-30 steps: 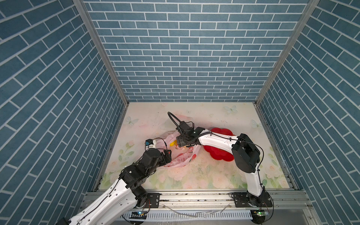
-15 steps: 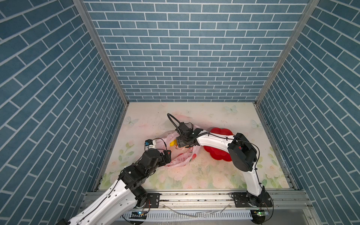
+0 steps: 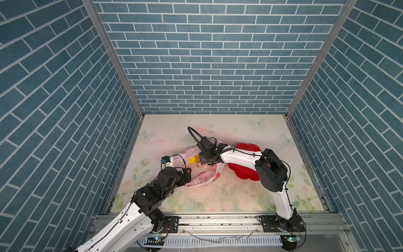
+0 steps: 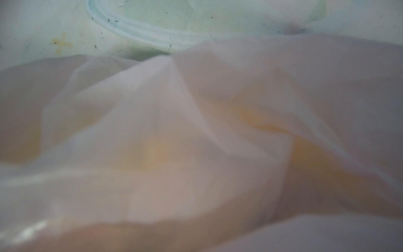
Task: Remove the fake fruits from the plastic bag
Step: 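Grasp the pale yellow bun inside the bag with the right gripper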
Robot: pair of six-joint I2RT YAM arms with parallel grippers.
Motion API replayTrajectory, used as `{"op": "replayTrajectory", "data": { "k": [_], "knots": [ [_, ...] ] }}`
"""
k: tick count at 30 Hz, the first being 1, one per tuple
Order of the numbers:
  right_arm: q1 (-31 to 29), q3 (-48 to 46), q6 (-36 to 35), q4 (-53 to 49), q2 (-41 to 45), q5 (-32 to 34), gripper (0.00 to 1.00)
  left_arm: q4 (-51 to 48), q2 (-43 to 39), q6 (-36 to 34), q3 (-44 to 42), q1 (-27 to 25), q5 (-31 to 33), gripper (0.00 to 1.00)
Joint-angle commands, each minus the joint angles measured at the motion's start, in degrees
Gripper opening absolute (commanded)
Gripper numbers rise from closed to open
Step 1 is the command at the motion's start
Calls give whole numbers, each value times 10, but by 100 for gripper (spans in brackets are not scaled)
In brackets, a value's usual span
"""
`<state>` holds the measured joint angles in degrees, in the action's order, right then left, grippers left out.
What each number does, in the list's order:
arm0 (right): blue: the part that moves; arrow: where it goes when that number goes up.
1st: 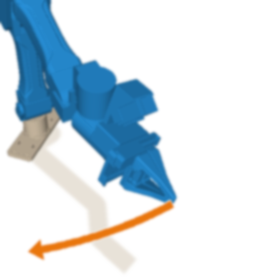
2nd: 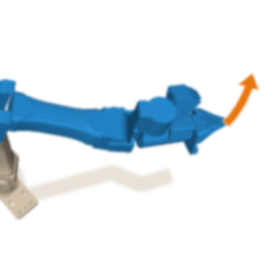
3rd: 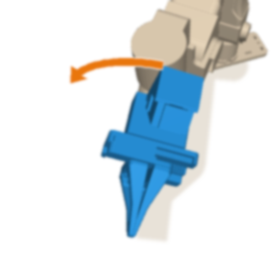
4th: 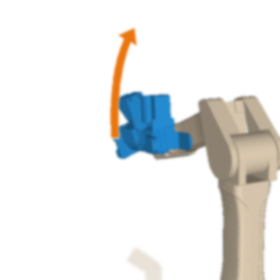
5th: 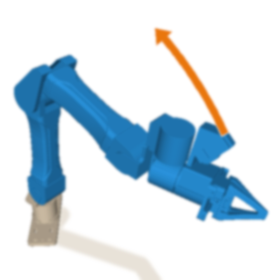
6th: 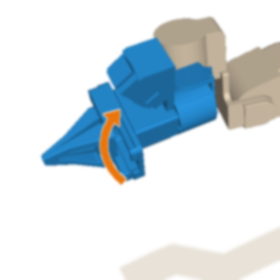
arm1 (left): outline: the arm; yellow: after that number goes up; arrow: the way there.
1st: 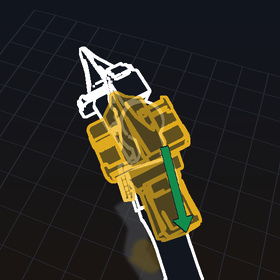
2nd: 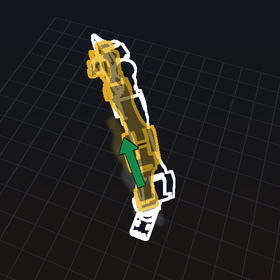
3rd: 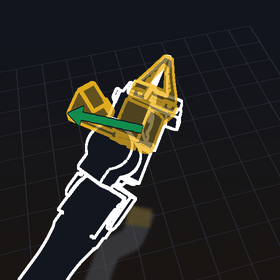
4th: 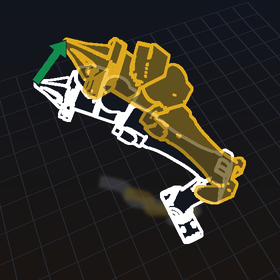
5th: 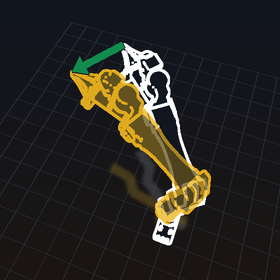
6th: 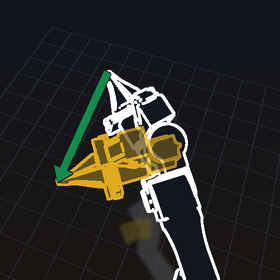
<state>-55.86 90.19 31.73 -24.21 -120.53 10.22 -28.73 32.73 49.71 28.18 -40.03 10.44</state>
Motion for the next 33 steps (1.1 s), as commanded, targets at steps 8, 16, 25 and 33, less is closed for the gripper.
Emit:
{"op": "replayTrajectory", "data": {
  "k": [8,16,25,33],
  "knots": [
    [-12,-34,20,-50,54,-56,54,2,-15,9,-9,3,16,93],
    [-26,-46,31,-57,68,-90,52,12,-15,14,-12,3,17,93],
    [-37,-36,19,-84,103,-97,51,14,-10,15,-8,3,15,93],
    [-41,-26,6,-107,146,-86,51,20,-7,17,-8,3,8,93]
  ]
}}
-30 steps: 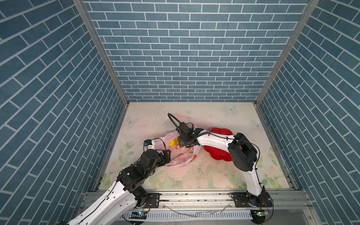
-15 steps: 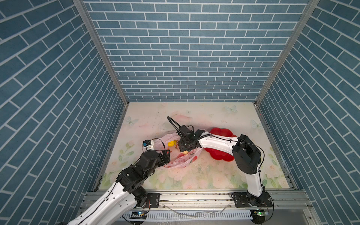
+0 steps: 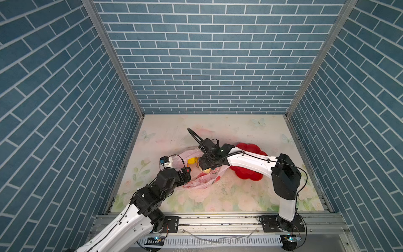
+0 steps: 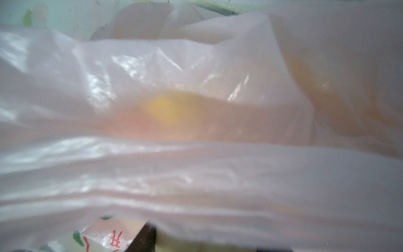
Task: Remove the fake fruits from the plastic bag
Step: 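Grasp the pale yellow bun inside the bag with the right gripper, then lift the pale yellow bun out and carry it over the red plate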
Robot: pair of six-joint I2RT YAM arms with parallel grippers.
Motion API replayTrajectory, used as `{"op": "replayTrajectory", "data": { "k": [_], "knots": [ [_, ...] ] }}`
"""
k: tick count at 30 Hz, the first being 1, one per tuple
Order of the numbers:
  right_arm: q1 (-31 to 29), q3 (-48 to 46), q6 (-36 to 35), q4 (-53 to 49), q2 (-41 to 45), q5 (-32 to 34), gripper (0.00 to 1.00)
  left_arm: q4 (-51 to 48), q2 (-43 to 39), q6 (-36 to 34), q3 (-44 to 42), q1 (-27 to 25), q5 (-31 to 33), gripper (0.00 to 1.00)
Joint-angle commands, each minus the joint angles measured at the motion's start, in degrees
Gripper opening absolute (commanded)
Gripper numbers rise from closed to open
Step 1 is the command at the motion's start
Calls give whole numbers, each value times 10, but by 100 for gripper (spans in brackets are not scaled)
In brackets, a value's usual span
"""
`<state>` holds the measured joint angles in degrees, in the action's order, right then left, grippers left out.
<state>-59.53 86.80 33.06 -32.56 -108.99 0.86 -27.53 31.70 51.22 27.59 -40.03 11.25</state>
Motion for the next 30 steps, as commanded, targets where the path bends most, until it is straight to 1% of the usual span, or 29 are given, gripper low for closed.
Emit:
{"op": "replayTrajectory", "data": {
  "k": [1,9,18,23,30],
  "knots": [
    [-3,10,-9,-24,36,10,50,9,3,3,-2,3,-1,93],
    [-4,44,-29,-54,85,29,49,10,3,2,-1,3,-2,93],
    [12,103,-60,-132,139,83,49,16,7,1,-3,3,-4,93],
    [51,102,-72,-157,198,114,48,18,15,-2,2,3,-7,93],
    [129,73,-88,-193,294,163,48,29,34,-6,7,3,-9,93]
  ]
}}
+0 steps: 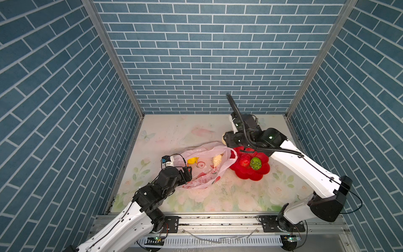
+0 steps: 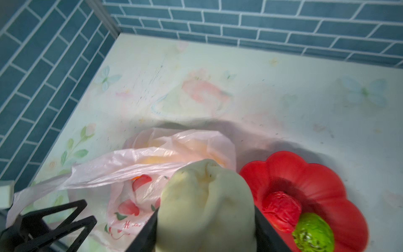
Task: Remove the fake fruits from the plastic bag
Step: 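Lift the pale yellow bun out and carry it over the red plate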
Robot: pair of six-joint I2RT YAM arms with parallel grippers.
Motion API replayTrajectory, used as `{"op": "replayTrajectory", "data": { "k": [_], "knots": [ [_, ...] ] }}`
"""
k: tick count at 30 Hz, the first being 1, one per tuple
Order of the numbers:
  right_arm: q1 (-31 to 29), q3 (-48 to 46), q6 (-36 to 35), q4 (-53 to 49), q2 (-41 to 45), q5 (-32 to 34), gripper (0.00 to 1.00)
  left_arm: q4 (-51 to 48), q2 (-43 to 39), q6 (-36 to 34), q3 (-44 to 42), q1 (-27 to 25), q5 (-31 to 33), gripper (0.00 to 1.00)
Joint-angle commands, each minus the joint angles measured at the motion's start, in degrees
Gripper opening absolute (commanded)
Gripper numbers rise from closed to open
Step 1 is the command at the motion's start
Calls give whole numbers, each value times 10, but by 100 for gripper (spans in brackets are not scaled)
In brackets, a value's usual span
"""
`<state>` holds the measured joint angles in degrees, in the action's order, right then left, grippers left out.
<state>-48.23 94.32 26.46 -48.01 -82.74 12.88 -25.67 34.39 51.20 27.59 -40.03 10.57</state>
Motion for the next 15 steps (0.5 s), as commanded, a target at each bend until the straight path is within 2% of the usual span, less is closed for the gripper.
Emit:
{"op": "replayTrajectory", "data": {
  "k": [1,7,15],
  "knots": [
    [29,-6,-24,-49,40,50,48,12,11,-7,8,3,-4,94],
    [122,-81,-29,-49,75,49,47,16,43,-19,23,3,-8,93],
    [228,-211,-23,29,76,-2,45,17,64,-24,40,3,-9,94]
  ]
}}
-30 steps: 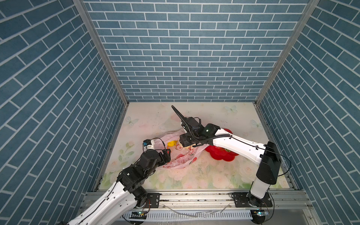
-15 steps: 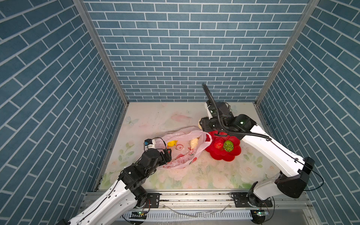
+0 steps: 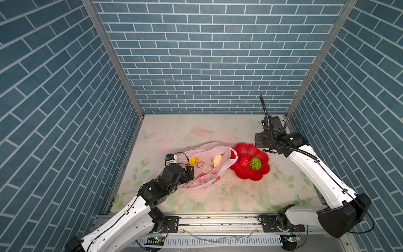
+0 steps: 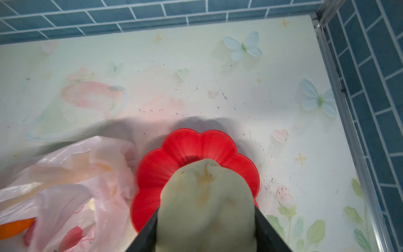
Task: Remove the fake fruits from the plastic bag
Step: 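Lift the pale yellow bun out and carry it over the red plate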
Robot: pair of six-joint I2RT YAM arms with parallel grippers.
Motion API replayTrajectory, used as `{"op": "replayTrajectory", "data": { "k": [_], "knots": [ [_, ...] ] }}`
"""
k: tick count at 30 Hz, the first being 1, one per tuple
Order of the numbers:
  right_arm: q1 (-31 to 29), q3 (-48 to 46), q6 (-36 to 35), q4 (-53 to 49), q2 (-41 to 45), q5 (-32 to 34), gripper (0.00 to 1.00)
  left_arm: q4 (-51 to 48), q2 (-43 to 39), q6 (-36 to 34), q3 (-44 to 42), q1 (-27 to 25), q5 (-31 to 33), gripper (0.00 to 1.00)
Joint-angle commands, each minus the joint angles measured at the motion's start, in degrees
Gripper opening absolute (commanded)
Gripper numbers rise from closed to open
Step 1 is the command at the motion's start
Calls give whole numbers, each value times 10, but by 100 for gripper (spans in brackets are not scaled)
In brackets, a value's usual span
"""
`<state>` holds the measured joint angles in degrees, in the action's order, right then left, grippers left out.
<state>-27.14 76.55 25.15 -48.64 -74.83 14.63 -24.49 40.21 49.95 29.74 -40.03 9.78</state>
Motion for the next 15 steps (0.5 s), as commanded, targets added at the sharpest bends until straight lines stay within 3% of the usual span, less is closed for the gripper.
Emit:
{"op": "replayTrajectory", "data": {
  "k": [1,15],
  "knots": [
    [25,-44,-11,44,-7,-22,45,5,9,-11,20,3,-1,94],
    [70,-82,-43,135,-123,-69,43,13,32,0,21,3,4,94]
  ]
}}
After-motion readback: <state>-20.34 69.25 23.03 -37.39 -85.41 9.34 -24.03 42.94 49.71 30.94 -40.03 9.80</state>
